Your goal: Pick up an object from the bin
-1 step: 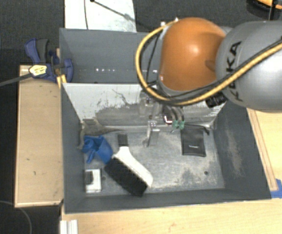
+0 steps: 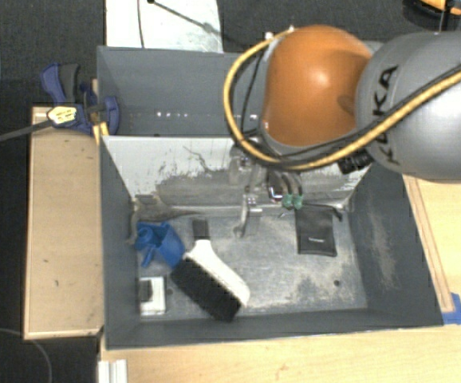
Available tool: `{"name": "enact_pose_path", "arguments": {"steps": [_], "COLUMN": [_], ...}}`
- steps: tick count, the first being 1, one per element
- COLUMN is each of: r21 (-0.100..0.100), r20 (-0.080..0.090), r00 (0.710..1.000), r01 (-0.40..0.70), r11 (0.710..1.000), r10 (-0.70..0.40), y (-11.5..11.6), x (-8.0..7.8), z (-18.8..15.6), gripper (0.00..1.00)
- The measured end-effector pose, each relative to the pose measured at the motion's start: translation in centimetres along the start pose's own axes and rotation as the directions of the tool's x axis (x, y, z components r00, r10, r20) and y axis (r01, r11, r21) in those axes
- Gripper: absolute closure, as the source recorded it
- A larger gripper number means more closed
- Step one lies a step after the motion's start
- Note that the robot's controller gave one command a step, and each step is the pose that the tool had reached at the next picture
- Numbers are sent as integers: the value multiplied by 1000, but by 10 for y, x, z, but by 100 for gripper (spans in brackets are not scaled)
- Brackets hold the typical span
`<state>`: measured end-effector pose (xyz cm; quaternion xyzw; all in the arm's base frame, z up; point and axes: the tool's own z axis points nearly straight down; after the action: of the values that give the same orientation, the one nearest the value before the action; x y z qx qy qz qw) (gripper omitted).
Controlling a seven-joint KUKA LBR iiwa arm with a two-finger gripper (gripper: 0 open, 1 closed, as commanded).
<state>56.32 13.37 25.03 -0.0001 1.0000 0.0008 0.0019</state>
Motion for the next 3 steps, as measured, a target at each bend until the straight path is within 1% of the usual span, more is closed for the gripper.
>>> {"name": "enact_pose_path", "arguments": {"steps": [1, 2, 3], "r21": [0, 0, -3], "r20": [1, 4, 1], "r00": [994, 953, 940], "r01": [110, 303, 341], "r11": [994, 953, 940], "r10": [-110, -303, -341], "y": [29, 60, 114], "x": [-7, -23, -17], "z": [59, 88, 132], "gripper": [0, 0, 0]}}
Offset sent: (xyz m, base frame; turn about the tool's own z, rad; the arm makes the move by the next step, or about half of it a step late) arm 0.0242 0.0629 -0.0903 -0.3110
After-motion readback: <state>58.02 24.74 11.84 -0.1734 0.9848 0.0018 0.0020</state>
